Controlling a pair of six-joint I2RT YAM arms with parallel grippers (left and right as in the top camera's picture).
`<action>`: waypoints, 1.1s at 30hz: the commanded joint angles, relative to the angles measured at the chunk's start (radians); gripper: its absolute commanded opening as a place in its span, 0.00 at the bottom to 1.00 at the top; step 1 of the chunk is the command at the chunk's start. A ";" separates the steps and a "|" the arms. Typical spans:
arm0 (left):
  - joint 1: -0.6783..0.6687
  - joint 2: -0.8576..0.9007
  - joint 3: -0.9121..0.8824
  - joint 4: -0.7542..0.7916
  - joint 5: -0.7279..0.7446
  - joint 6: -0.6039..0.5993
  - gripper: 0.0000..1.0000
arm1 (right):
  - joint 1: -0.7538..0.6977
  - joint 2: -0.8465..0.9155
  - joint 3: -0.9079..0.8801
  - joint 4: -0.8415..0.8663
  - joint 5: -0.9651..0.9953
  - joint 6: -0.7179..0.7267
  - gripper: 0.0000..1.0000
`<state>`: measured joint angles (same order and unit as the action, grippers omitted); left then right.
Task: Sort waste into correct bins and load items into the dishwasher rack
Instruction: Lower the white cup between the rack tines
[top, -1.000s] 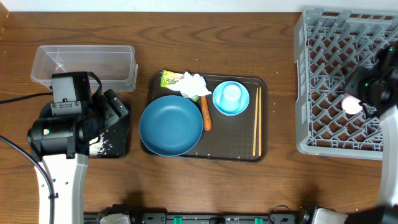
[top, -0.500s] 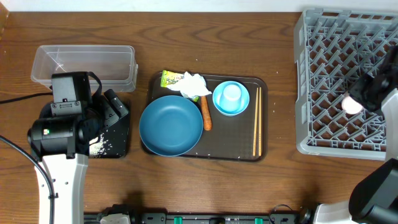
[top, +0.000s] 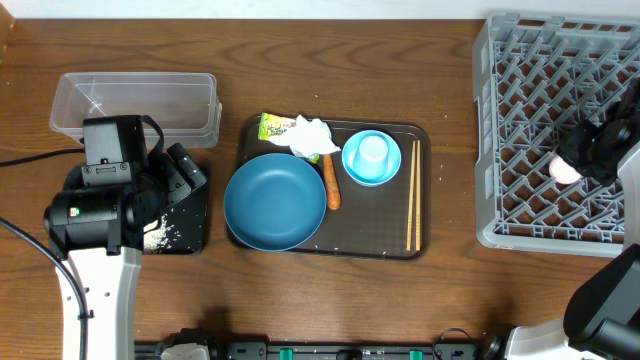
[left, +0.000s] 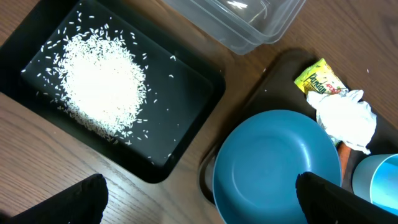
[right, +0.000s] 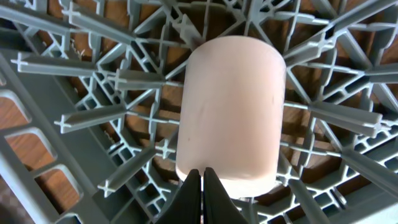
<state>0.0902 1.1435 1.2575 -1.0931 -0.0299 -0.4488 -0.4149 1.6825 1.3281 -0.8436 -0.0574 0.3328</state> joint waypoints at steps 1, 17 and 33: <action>0.006 0.001 0.016 -0.002 -0.008 -0.009 0.99 | -0.008 0.004 -0.002 -0.013 -0.022 -0.016 0.04; 0.006 0.001 0.016 -0.002 -0.008 -0.009 0.99 | -0.008 0.005 -0.002 -0.069 0.070 -0.015 0.08; 0.006 0.001 0.016 -0.002 -0.008 -0.009 0.99 | -0.008 0.005 -0.002 0.017 0.084 -0.013 0.07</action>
<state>0.0902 1.1435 1.2575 -1.0935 -0.0299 -0.4492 -0.4149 1.6825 1.3281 -0.8371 0.0090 0.3286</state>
